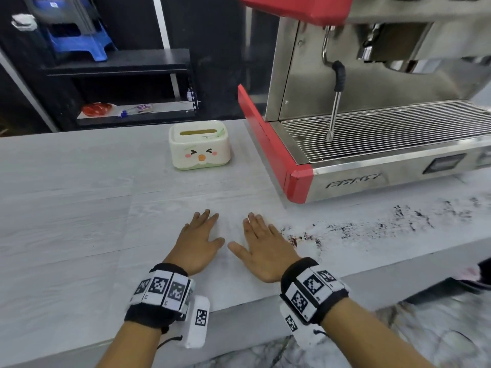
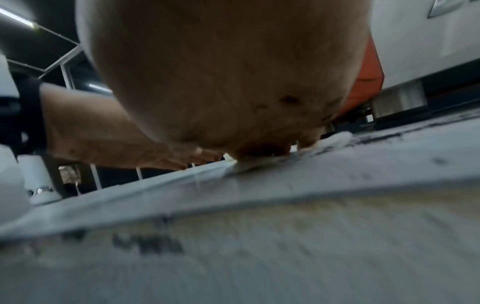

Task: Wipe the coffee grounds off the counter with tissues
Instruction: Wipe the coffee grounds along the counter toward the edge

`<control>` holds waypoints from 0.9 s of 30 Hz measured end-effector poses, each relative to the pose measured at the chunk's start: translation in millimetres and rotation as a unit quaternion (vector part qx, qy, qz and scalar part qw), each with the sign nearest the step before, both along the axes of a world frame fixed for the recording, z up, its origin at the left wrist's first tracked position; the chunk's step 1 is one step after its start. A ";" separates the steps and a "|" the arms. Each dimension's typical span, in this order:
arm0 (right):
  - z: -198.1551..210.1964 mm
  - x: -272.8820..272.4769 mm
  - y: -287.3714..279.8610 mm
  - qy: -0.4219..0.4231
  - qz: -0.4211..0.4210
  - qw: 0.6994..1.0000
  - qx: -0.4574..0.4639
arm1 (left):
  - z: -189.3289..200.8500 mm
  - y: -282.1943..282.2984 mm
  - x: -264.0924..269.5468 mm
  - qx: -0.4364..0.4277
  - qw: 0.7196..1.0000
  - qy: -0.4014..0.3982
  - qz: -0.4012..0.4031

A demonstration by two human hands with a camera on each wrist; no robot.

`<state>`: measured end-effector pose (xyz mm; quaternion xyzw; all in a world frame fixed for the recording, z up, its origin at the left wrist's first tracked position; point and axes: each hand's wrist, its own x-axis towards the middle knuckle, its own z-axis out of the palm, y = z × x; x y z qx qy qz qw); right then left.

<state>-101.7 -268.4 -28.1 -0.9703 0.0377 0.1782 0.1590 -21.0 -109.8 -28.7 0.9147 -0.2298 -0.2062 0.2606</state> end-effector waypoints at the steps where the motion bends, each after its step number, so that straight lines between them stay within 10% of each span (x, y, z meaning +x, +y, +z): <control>1: -4.8 -5.5 5.0 0.003 0.015 1.000 -0.008 | -0.8 -0.7 -3.2 0.001 1.000 -0.001 0.000; 16: -33.5 -52.3 -87.4 -0.065 0.013 0.995 -0.071 | -14.8 -25.0 -45.2 0.022 0.997 -0.006 0.068; 27: -28.3 -59.8 -61.3 -0.121 0.076 0.989 0.046 | -22.4 -56.4 -60.6 0.013 0.990 -0.042 0.132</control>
